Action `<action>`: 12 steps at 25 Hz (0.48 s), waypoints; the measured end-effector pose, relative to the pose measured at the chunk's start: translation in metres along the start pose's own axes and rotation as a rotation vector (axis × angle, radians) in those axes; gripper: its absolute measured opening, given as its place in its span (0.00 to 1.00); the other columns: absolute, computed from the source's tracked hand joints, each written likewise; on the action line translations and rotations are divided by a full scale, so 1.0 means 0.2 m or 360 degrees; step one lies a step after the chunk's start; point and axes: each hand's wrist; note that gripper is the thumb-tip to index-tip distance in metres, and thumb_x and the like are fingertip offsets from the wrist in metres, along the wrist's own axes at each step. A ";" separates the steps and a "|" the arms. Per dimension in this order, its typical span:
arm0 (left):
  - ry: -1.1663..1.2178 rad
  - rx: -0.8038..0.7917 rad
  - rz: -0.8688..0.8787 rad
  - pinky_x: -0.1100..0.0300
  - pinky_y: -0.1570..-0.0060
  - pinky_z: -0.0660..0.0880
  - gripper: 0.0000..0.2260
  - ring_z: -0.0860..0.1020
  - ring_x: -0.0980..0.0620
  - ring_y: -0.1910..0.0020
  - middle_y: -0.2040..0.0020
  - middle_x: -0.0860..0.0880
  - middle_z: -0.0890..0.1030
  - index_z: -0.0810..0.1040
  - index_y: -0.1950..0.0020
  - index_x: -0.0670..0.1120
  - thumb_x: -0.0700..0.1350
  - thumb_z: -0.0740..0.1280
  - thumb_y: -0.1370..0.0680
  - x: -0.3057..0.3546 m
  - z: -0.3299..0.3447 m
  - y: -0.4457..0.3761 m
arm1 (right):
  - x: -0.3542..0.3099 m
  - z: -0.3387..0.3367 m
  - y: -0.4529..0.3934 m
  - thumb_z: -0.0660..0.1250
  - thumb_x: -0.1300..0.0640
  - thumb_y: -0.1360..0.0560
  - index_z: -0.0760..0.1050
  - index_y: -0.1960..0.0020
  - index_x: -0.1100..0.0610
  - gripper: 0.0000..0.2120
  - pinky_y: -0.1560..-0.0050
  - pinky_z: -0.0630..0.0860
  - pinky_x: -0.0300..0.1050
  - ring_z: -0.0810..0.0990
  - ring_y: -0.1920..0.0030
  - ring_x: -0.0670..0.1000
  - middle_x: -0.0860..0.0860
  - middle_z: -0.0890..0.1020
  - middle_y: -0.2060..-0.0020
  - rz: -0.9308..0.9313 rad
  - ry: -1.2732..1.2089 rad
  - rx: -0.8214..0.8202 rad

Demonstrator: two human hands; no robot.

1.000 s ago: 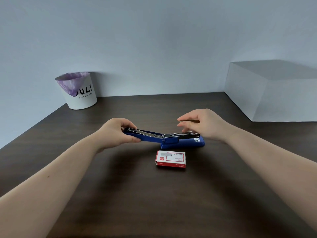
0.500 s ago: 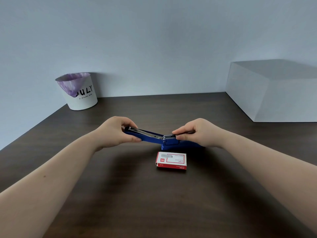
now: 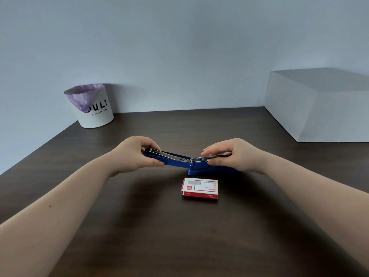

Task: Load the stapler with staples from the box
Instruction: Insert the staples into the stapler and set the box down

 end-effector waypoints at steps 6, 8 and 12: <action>0.0101 0.0062 0.0013 0.57 0.53 0.77 0.13 0.81 0.49 0.57 0.57 0.48 0.84 0.82 0.54 0.49 0.45 0.78 0.36 0.00 0.00 0.00 | 0.03 -0.01 0.01 0.71 0.53 0.28 0.83 0.50 0.52 0.08 0.43 0.75 0.38 0.81 0.49 0.44 0.46 0.85 0.51 -0.0054 0.0176 0.0068; 0.0191 0.0111 0.0013 0.58 0.54 0.76 0.13 0.80 0.51 0.58 0.56 0.46 0.84 0.81 0.55 0.49 0.44 0.79 0.36 0.02 0.00 0.00 | 0.06 -0.04 0.04 0.73 0.56 0.29 0.83 0.53 0.52 0.05 0.46 0.76 0.36 0.82 0.52 0.45 0.48 0.85 0.54 -0.0019 0.0118 0.0120; 0.0358 0.0175 0.0009 0.53 0.50 0.77 0.12 0.80 0.51 0.57 0.55 0.44 0.84 0.82 0.57 0.48 0.42 0.79 0.37 0.04 -0.01 -0.03 | 0.10 -0.09 0.09 0.74 0.62 0.31 0.79 0.55 0.50 0.10 0.47 0.76 0.34 0.83 0.54 0.46 0.48 0.85 0.55 0.0107 -0.0098 0.0111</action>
Point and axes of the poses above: each hand's wrist, its own y-axis away from the middle knuckle, its own z-axis out of the palm, x = y × z
